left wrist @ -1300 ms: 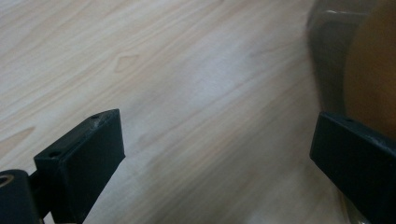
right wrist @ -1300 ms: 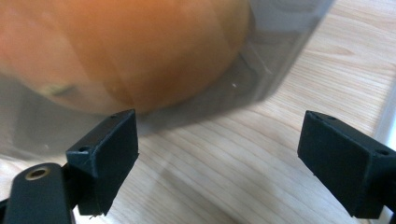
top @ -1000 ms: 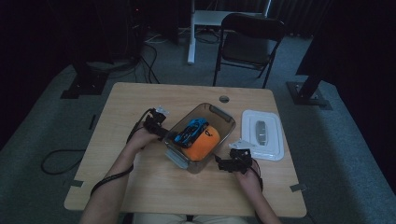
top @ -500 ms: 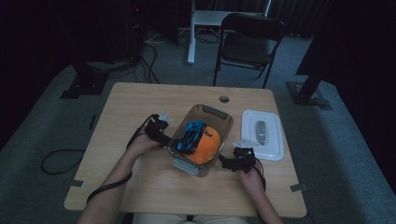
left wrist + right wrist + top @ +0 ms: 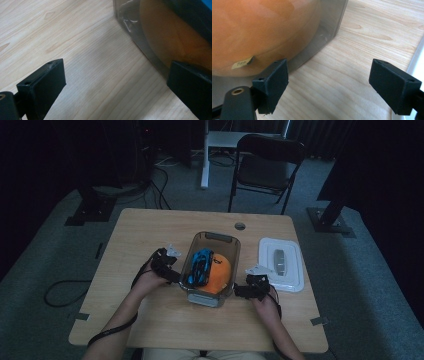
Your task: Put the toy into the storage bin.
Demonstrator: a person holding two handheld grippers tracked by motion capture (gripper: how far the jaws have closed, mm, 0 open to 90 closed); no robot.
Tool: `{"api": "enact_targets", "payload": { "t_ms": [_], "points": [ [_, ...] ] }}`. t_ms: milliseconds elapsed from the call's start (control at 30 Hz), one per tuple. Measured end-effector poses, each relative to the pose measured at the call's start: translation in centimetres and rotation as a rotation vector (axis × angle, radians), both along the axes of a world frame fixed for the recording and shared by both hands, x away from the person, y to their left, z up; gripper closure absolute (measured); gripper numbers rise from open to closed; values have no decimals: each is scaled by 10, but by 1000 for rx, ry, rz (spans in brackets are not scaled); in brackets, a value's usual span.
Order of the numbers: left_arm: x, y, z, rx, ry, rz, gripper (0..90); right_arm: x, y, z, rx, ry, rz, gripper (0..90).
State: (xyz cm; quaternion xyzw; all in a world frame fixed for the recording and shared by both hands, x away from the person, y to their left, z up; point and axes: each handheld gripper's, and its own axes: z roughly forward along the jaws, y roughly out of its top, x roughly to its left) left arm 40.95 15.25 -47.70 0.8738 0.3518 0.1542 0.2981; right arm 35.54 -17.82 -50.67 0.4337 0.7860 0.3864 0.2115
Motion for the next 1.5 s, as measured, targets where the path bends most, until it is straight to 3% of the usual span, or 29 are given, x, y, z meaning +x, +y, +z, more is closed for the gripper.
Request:
{"api": "enact_targets", "payload": {
  "t_ms": [367,433,600,667,700,733,833,967,1133,1233,1500],
  "points": [
    [-10,2,-4,-50,7,2,27,14,1,-2,-38,-3,-32,150],
    [-14,2,-4,-50,-24,4,26,13,-2,1,-26,-3,-31,135],
    [-19,2,-4,-58,-29,4,26,4,-24,13,-35,-68,-114,120],
    [-20,2,-4,-56,-30,4,26,3,-28,15,-28,-65,-124,120],
    [-21,1,-4,-54,-29,4,27,1,-45,22,6,-56,-170,121],
    [-21,1,-3,-54,-30,0,27,0,-50,24,5,-49,-193,120],
    [-24,-4,-3,-56,-27,-8,26,1,-64,27,-55,-33,-224,106],
    [-28,-12,-4,-55,-28,-23,22,4,-79,28,-49,-23,-289,105],
    [-33,-23,-6,-60,-25,-39,22,9,-88,26,-48,-5,-340,106],
    [-35,-29,-8,-49,-14,-40,10,18,-96,21,-55,30,-375,114],
    [-41,-43,-11,-59,1,-73,3,35,-101,12,-57,66,-412,142]
  ]
}}
